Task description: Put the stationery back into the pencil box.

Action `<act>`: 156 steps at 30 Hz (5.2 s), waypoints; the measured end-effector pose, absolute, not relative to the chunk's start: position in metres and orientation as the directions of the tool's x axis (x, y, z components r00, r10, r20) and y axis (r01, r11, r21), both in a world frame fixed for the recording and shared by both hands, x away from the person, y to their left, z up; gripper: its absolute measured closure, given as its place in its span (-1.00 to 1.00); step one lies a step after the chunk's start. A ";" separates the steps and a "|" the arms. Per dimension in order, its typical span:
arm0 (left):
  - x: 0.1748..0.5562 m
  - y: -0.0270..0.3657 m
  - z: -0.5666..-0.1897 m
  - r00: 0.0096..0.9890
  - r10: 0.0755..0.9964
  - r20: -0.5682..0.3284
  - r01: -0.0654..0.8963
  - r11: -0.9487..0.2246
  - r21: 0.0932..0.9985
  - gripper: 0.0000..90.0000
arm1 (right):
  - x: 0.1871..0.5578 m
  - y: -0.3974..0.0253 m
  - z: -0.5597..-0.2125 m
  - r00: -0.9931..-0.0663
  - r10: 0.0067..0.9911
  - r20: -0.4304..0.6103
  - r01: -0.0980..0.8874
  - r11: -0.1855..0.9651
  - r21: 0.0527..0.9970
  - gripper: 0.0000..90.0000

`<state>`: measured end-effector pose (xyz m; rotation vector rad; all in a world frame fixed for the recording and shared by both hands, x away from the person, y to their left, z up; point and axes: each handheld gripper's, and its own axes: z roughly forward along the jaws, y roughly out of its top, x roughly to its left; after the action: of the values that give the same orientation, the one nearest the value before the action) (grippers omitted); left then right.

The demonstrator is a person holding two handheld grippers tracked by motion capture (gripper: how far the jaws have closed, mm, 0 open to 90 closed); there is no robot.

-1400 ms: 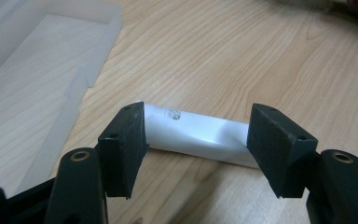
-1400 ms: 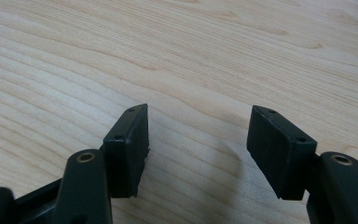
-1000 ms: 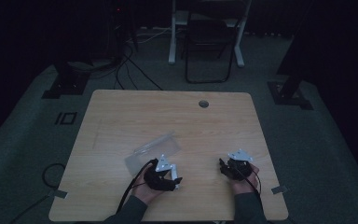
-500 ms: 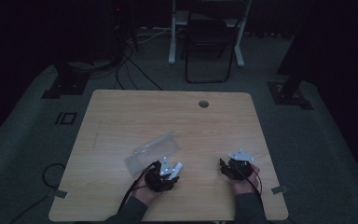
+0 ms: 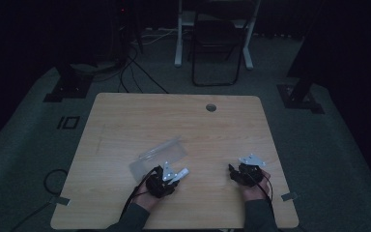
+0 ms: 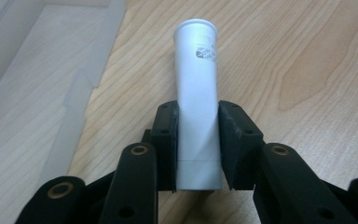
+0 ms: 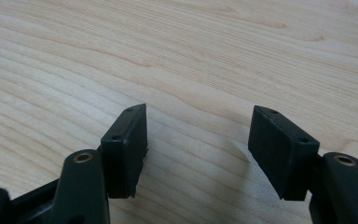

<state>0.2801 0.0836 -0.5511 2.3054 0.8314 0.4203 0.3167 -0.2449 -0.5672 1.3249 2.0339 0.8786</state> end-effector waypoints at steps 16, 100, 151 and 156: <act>0.282 0.096 -0.545 0.759 0.642 0.107 0.414 -0.603 0.682 0.57 | 0.319 -0.249 -0.567 -0.354 0.934 -0.045 0.590 0.261 0.764 -0.17; 0.285 0.110 -0.483 0.744 0.624 0.240 0.236 -0.581 0.779 0.58 | 0.319 -0.247 -0.567 -0.369 0.928 -0.053 0.583 0.276 0.764 -0.17; 0.313 0.119 -0.493 0.700 0.669 0.250 0.257 -0.563 0.786 0.58 | 0.319 -0.246 -0.567 -0.370 0.927 -0.056 0.582 0.278 0.764 -0.17; 0.314 0.120 -0.494 0.695 0.674 0.252 0.261 -0.562 0.785 0.58 | 0.319 -0.246 -0.567 -0.370 0.928 -0.054 0.583 0.277 0.764 -0.17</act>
<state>0.3143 0.1204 -0.4939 2.1490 0.7116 0.7019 0.3189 -0.2460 -0.5671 1.3540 2.0522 0.9098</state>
